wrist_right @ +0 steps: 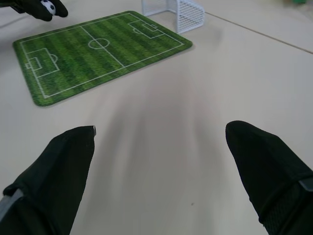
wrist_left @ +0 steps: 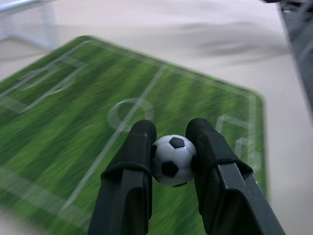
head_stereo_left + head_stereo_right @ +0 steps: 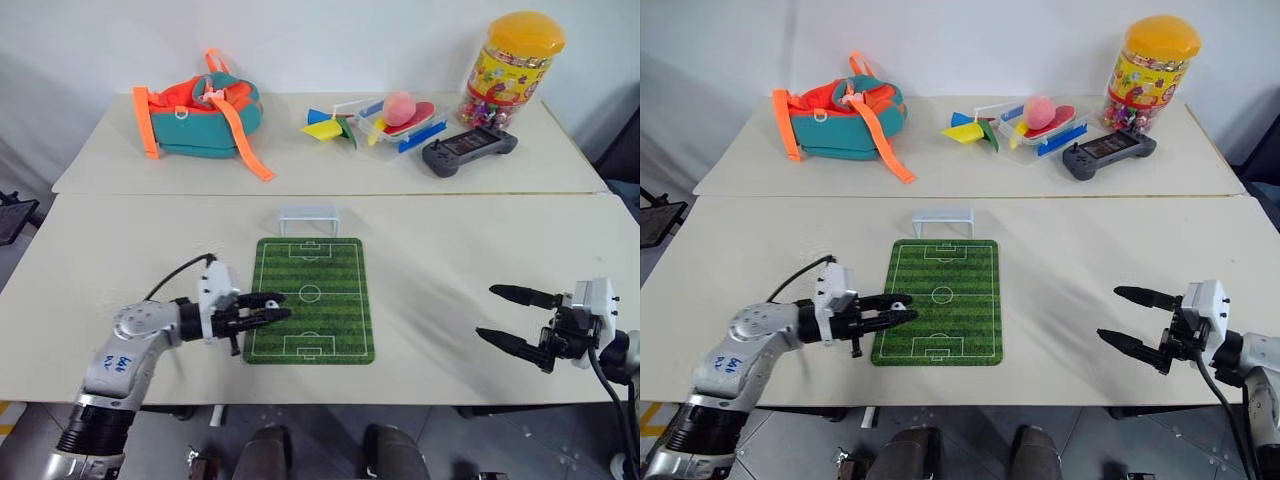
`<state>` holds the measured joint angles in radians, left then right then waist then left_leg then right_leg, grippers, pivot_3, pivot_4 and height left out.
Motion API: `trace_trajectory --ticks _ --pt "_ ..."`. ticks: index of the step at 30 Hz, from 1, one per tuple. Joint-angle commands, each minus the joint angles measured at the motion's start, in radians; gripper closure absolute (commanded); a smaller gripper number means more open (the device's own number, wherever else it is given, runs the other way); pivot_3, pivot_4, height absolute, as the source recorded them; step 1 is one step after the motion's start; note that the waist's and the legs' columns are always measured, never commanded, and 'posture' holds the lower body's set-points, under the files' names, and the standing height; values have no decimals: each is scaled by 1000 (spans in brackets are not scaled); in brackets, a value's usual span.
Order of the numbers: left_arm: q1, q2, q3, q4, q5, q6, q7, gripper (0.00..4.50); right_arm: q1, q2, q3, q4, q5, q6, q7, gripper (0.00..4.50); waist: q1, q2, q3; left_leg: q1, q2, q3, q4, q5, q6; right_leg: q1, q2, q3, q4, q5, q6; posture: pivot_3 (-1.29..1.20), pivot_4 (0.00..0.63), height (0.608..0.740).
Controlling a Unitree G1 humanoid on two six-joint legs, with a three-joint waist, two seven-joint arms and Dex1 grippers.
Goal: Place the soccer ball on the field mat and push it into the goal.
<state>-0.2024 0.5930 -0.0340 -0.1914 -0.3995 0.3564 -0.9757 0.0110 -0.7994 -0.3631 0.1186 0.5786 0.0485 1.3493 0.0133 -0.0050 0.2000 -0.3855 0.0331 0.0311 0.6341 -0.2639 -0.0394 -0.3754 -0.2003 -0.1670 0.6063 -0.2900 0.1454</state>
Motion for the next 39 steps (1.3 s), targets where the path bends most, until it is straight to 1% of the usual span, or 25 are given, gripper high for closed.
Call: trace_trajectory --ticks 1,6,8,15,25,35,37,39 --pt "9 -24 -71 -76 28 20 34 3638 21 -22 -20 -42 26 6 44 0 1 0 0 0 0 1 0 0 0 0 0 1 0 0 0 0 150 740" --pt "26 -26 -162 -48 118 -37 39 3638 82 -35 -27 -93 52 26 110 0 10 0 0 1 0 2 1 -1 1 -1 1 2 -1 0 0 0 150 740" --pt "31 -21 -165 -53 126 -39 39 3638 96 -35 -30 -103 57 22 123 0 12 0 0 0 0 2 1 -1 2 -1 1 2 -2 0 0 0 150 740" --pt "46 9 -185 -43 151 -70 8 3638 117 -19 -35 -136 57 28 86 0 12 0 0 0 0 4 3 -3 4 -1 1 5 -3 1 1 0 150 740" --pt "13 -11 -226 13 183 -144 -25 3638 147 -27 -48 -149 46 28 39 0 14 0 0 0 0 5 4 -4 5 -1 1 6 -4 2 2 0 150 740" --pt "-6 -16 -235 63 209 -199 -29 3638 149 -31 -48 -144 34 25 12 0 15 0 0 0 0 5 6 -5 6 0 0 6 -4 2 2 0 150 740" --pt "-7 -14 -235 64 208 -202 -34 2905 145 -31 -47 -139 29 24 7 0 15 0 0 -1 0 5 8 -6 6 0 0 6 -4 2 2 0 150 740" --pt "-8 -15 -233 69 209 -213 -34 2366 139 -31 -45 -136 25 24 2 0 15 0 0 -2 0 5 11 -7 6 0 0 7 -3 2 3 0 150 740"
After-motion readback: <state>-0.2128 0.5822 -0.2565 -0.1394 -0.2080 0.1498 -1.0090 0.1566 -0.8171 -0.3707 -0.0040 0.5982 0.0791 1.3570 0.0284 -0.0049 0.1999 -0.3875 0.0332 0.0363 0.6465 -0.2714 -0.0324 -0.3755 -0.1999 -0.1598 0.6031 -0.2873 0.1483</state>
